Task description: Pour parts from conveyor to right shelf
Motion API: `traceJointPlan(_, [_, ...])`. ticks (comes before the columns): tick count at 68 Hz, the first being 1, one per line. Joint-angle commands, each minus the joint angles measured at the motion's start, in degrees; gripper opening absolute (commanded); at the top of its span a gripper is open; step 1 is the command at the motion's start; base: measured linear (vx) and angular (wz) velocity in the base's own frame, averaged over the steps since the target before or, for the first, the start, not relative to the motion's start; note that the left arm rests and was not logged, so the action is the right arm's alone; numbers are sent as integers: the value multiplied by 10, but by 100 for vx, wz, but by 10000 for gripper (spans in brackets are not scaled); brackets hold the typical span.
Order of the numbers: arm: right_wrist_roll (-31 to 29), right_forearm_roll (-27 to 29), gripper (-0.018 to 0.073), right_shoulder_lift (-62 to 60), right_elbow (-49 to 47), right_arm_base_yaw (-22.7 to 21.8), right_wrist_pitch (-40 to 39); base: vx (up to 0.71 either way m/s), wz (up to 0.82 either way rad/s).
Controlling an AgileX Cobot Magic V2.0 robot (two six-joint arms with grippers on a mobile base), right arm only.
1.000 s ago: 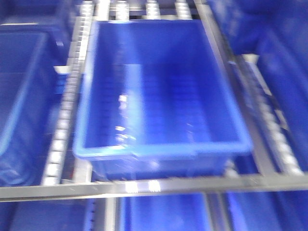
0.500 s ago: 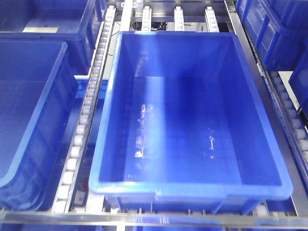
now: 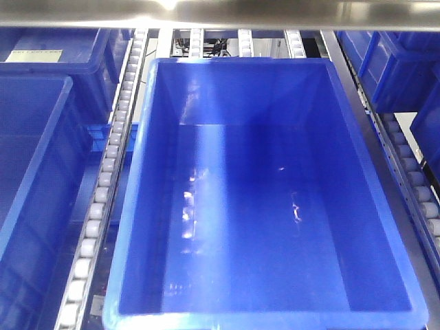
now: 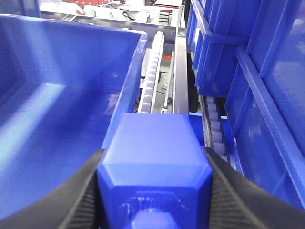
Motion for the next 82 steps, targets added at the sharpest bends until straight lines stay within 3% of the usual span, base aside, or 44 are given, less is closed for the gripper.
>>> traceJointPlan(1, [-6,-1,-6,9,-16,-1,-49,8,-3])
traceJointPlan(71, [-8,0,-6,9,-16,-1,-61,2,-1])
traceJointPlan(82, [-8,10,-6,54,-37,-1,-57,0,0])
